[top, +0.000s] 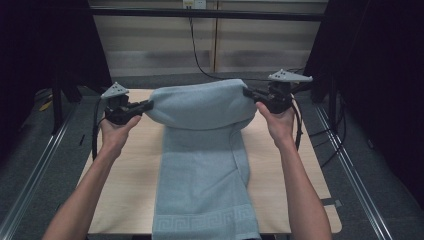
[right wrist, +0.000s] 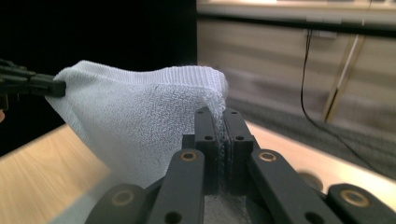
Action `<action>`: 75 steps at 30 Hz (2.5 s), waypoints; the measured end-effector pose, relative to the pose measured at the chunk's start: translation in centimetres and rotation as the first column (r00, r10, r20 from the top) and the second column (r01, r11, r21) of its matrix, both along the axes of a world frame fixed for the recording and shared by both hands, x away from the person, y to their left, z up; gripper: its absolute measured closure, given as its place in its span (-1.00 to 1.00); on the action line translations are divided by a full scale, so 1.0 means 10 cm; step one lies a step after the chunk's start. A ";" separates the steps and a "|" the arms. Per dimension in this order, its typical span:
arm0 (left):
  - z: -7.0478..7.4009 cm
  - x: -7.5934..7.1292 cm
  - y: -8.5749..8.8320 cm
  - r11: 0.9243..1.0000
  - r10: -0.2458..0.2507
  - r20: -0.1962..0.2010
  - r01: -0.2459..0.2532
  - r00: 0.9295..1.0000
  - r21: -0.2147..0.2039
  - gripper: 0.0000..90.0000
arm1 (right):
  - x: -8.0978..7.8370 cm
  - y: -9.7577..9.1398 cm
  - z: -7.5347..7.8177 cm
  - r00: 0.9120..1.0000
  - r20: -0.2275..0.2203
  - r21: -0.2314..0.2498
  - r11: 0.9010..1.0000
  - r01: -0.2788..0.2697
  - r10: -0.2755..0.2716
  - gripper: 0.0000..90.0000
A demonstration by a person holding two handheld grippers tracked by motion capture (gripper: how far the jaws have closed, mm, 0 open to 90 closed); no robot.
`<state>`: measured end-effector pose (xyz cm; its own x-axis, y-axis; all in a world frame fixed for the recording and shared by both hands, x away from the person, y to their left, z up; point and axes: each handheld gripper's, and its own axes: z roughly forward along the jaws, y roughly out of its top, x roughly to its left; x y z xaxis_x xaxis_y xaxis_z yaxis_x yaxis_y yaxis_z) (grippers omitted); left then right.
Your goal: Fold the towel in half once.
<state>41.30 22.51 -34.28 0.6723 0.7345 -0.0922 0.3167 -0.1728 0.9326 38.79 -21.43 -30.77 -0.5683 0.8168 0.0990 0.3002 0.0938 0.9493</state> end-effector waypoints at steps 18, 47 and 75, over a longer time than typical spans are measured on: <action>-0.28 -1.31 0.15 0.969 -0.244 0.009 0.244 0.970 -0.032 0.91 | -1.16 -0.21 -0.06 0.988 0.048 -0.040 0.988 -0.148 0.150 0.93; -1.59 -1.06 -0.27 0.935 -0.224 -0.282 0.287 0.933 0.209 0.90 | -1.15 0.10 -1.83 0.925 -0.371 -0.280 0.939 -0.199 0.086 0.92; -1.30 -1.64 0.14 0.927 -0.351 -0.194 0.369 0.916 0.065 0.61 | -1.88 -0.29 -1.57 0.941 -0.272 -0.093 0.967 -0.236 0.204 0.69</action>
